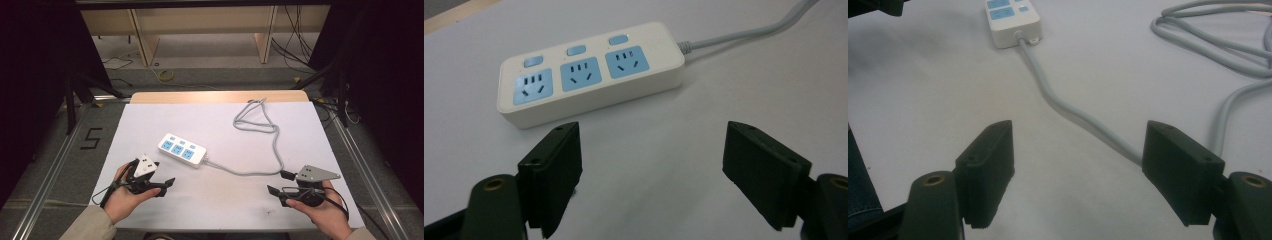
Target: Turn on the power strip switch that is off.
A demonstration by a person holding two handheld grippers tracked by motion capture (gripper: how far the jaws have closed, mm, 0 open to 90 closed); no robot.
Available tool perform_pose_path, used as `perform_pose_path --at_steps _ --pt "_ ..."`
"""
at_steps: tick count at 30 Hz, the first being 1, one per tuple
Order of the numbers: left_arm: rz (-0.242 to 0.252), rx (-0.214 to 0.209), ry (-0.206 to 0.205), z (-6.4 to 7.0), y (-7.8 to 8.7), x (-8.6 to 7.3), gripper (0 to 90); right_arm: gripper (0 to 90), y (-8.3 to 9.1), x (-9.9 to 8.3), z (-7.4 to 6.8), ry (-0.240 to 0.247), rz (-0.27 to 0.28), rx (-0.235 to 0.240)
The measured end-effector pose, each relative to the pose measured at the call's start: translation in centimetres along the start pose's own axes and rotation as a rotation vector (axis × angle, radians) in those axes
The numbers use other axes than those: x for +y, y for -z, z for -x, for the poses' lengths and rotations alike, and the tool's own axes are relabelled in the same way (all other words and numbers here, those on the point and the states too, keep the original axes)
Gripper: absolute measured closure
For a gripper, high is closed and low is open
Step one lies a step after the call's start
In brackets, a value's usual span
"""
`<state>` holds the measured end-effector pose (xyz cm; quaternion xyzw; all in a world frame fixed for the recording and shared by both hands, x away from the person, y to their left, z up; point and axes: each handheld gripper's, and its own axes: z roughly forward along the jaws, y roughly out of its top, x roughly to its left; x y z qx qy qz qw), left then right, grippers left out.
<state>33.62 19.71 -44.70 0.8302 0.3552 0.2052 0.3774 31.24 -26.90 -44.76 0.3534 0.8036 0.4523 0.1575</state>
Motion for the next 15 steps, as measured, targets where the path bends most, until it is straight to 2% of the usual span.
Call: perform_pose_path --at_steps 7,15 --pt "0.012 0.009 0.012 -0.12 0.44 -0.42 23.4 29.4 0.03 -0.01 0.02 -0.001 0.001 0.001" --pt "0.010 -0.009 -0.007 0.30 0.15 -0.03 22.9 29.2 0.03 -0.02 0.03 -0.003 0.002 0.000"
